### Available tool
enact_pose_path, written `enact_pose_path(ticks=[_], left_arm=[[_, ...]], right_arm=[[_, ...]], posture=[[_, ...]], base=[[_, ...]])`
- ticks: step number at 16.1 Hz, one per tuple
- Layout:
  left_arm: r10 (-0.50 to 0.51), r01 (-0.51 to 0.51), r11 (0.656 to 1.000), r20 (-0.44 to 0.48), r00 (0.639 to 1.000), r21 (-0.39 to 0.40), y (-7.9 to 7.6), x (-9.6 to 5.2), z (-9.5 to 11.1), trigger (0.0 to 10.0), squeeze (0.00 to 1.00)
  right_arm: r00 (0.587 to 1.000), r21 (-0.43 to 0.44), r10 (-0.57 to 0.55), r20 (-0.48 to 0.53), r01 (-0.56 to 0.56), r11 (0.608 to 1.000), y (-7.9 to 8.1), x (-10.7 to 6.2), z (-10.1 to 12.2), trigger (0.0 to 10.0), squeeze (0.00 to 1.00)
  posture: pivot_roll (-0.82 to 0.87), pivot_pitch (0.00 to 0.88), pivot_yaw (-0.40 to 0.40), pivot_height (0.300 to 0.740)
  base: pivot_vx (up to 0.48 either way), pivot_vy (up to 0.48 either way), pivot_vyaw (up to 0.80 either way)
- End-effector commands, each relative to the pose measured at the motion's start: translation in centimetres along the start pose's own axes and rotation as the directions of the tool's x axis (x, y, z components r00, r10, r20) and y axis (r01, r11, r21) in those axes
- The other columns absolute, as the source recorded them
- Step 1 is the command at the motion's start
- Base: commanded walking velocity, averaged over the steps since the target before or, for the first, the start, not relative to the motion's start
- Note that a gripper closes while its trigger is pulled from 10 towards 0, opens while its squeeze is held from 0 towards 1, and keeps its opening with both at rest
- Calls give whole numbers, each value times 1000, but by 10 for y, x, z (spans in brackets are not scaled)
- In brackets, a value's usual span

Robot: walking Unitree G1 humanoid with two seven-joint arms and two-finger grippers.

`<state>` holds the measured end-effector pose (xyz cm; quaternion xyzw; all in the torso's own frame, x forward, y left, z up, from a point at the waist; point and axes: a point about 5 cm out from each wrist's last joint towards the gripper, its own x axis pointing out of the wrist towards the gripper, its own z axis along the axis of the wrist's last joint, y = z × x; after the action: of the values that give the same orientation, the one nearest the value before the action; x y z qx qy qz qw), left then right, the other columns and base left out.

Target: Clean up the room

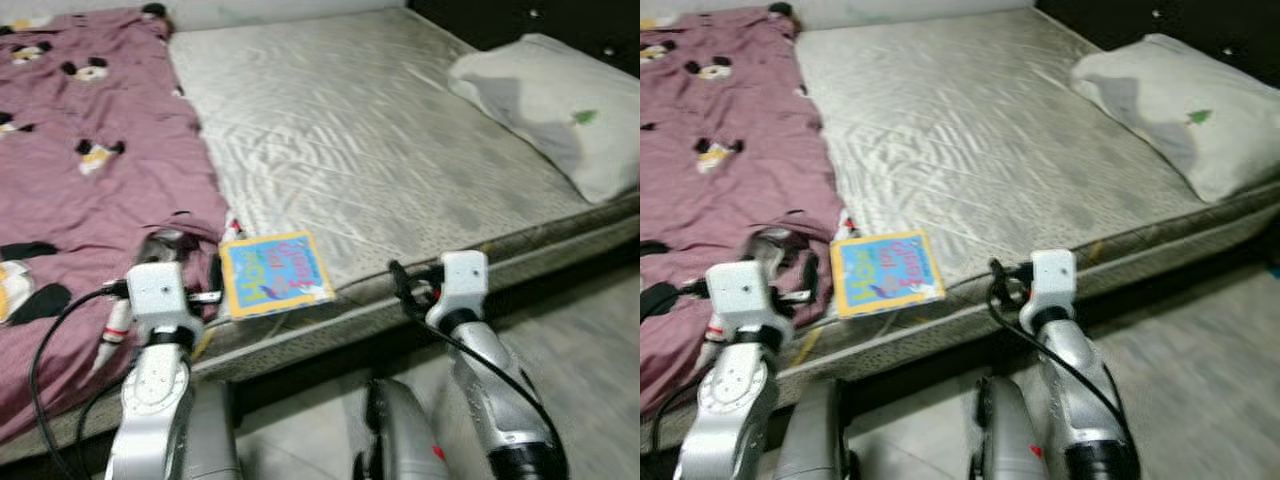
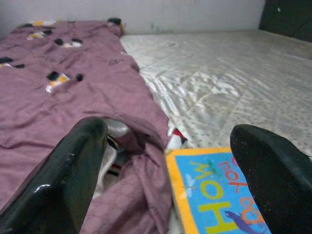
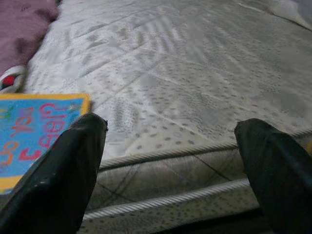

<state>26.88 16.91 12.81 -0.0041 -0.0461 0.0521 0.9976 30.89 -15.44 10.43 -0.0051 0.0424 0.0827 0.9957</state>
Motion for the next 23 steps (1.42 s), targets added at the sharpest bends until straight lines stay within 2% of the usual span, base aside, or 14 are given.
enact_pose_path(ticks=[1, 4, 10, 14, 17, 20, 23], left_arm=[[22, -22, 1000, -7, 1000, 8, 5, -2, -1, 10000, 0], [21, -21, 1000, -7, 1000, 9, 5, -2, -2, 10000, 0], [22, -22, 1000, -4, 1000, 13, 5, 0, -1, 10000, 0], [29, -29, 999, -9, 1000, 20, 8, 4, -2, 10000, 0], [30, -30, 1000, -27, 999, 7, 9, 10, -3, 10000, 0], [-3, 3, 1000, -30, 1000, 1, 5, 17, -5, 10000, 0], [10, -11, 1000, -24, 1000, -18, 5, 26, -5, 10000, 0]], right_arm=[[1000, -12, 22, 10, -22, 1000, 6, 2, 3, 10000, 0], [1000, -3, 16, 6, -16, 1000, 5, 2, 2, 10000, 0], [1000, 10, 17, 1, -17, 1000, 4, 3, 1, 10000, 0], [1000, 20, 16, 1, -16, 1000, 4, 3, 1, 10000, 0], [1000, 29, 11, 17, -12, 1000, 3, 3, 3, 10000, 0], [1000, 33, -15, 21, 14, 999, -2, 2, 5, 10000, 0], [999, 16, -34, 34, 34, 999, -9, -2, 8, 10000, 0]], posture=[[-16, 164, -26, 565], [-16, 162, -25, 565], [-15, 159, -24, 565], [-15, 163, -25, 526], [-19, 168, -26, 501], [-31, 171, -28, 501], [-54, 183, -34, 501]], base=[[0, 0, 800], [0, 0, 800], [0, 0, 0], [0, 0, 0], [0, 0, 0], [0, 0, 0], [0, 0, 0]])
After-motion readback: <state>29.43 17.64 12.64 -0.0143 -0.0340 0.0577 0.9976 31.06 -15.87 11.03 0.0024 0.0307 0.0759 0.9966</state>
